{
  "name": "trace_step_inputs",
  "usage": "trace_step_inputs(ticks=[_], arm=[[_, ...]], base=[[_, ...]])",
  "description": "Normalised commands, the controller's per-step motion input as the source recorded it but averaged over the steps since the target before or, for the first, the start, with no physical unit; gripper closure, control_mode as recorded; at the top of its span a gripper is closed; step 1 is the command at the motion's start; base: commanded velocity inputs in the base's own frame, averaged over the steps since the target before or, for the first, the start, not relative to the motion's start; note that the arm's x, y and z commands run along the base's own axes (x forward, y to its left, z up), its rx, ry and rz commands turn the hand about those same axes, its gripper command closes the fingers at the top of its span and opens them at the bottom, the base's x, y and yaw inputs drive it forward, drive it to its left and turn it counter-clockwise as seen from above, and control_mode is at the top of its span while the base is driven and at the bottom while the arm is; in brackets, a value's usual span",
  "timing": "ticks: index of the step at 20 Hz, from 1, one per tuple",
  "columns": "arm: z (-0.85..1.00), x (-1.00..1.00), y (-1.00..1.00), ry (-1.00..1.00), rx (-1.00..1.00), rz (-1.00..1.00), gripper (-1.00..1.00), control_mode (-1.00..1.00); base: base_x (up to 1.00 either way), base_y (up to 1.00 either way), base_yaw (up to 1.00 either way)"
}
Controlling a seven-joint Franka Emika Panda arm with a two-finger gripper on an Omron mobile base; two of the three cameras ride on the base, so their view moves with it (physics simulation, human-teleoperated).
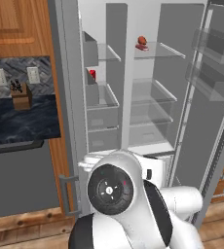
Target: Pick up the frozen steak from the freezer, place it on any shelf in the fridge, and close the fridge and freezer doors when done.
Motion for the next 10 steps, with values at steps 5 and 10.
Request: trace_step_inputs(ticks=[5,10], arm=[[-0.20,0.37,0.87,0.00,-0.03,-0.31,-1.00,-1.00],[-0.21,0.69,0.46,-0.05,-0.14,-0.18,-1.00,-1.00]], base=[[0.00,0.00,0.00],[0.00,0.00,0.00]])
